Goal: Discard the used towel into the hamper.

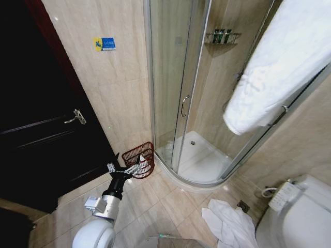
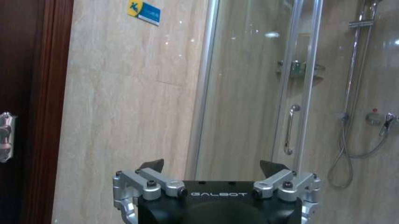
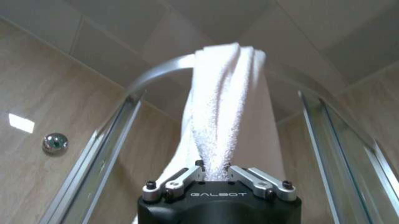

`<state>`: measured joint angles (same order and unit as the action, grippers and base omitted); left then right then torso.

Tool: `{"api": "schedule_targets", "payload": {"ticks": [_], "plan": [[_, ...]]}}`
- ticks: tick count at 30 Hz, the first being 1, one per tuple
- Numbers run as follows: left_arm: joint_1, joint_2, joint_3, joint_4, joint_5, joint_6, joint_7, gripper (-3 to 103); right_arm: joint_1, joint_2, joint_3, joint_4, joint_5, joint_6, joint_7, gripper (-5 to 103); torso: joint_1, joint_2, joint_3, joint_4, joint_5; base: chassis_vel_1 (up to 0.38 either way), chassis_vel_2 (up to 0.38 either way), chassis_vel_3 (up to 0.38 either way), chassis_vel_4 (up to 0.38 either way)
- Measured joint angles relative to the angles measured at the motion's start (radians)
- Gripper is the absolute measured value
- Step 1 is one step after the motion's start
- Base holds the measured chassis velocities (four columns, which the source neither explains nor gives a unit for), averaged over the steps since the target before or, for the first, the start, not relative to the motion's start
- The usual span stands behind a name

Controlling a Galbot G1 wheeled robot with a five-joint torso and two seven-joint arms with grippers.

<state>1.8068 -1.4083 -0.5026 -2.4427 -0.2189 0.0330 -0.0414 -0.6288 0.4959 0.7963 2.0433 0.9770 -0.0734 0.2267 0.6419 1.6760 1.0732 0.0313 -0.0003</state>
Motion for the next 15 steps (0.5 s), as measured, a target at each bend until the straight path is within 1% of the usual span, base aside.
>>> {"api": "schedule_targets", "payload": {"ticks": [2,3,4,7,8,11,13,14,15], "plan": [[0.000,0.000,0.000,0.000,0.000,0.000,0.000,100,-0.049,0.036,0.023,0.014,-0.003,0.005,0.000,4,0.000,0.000,0.000,-0.0001,0.0002,0.000,0.000,0.000,0.000],[0.000,0.000,0.000,0.000,0.000,0.000,0.000,100,-0.049,0.036,0.023,0.014,-0.003,0.005,0.000,4,0.000,0.000,0.000,-0.0001,0.0002,0.000,0.000,0.000,0.000],[0.000,0.000,0.000,0.000,0.000,0.000,0.000,100,-0.069,0.050,0.031,0.021,-0.004,0.006,0.002,4,0.000,0.000,0.000,-0.0001,0.0002,0.000,0.000,0.000,0.000],[0.000,0.000,0.000,0.000,0.000,0.000,0.000,100,-0.153,0.101,0.060,0.061,-0.009,0.014,0.008,4,0.000,0.000,0.000,0.0000,0.0000,0.000,0.000,0.000,0.000],[0.000,0.000,0.000,0.000,0.000,0.000,0.000,100,-0.153,0.101,0.060,0.061,-0.009,0.014,0.008,4,0.000,0.000,0.000,0.0000,0.0000,0.000,0.000,0.000,0.000],[0.000,0.000,0.000,0.000,0.000,0.000,0.000,100,-0.264,0.151,0.091,0.111,-0.023,0.028,-0.003,4,0.000,0.000,0.000,-0.0002,0.0004,0.000,0.000,0.000,0.000],[0.000,0.000,0.000,0.000,0.000,0.000,0.000,100,-0.314,0.178,0.103,0.134,-0.036,0.035,-0.009,4,0.000,0.000,0.000,-0.0003,0.0004,0.000,0.000,0.000,0.000],[0.000,0.000,0.000,0.000,0.000,0.000,0.000,100,-0.314,0.178,0.103,0.134,-0.036,0.035,-0.009,4,0.000,0.000,0.000,-0.0003,0.0004,0.000,0.000,0.000,0.000],[0.000,0.000,0.000,0.000,0.000,0.000,0.000,100,-0.349,0.201,0.110,0.151,-0.051,0.041,-0.015,4,0.000,0.000,0.000,-0.0002,0.0006,0.000,0.000,0.000,0.000]]}}
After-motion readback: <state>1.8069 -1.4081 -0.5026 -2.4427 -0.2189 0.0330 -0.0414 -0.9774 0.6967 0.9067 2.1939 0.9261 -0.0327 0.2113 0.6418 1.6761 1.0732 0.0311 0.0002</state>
